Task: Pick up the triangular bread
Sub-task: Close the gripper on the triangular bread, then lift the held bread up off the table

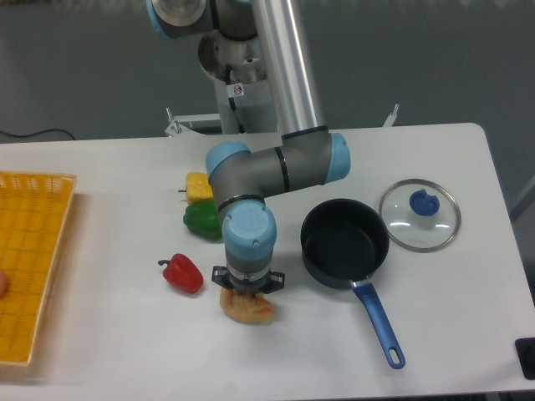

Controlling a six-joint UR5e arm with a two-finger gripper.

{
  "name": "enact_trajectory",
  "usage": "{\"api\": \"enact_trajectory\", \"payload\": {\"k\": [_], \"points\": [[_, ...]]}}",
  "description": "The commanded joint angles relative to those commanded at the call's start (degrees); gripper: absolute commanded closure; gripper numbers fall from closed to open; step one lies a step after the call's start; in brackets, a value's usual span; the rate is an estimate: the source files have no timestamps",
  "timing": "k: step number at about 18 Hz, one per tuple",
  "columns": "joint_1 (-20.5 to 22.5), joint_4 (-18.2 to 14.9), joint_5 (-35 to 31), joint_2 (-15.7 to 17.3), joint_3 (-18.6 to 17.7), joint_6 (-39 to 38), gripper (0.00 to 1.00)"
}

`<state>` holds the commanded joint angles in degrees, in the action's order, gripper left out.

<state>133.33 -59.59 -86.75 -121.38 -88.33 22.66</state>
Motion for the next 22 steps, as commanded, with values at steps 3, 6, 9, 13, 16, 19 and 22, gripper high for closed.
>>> {"api": "enact_trajectory", "payload": {"k": [3, 6, 9, 13, 16, 19, 22], "points": [[0.7, 0.0, 0.0, 1.2, 0.3, 2.3, 0.73], [1.2, -0.2, 0.0, 2.5, 0.3, 4.6, 0.73], [1.8, -3.3, 0.0, 3.5, 1.2, 6.3, 0.73], [2.5, -4.9, 0.0, 5.7, 1.8, 11.8, 0.73], [3.1, -4.8, 0.1, 6.5, 1.8, 15.4, 0.73], [3.4, -4.9, 0.1, 7.2, 1.8, 15.8, 0.73], [3.6, -6.8, 0.0, 7.7, 1.8, 18.3, 0.73]]}}
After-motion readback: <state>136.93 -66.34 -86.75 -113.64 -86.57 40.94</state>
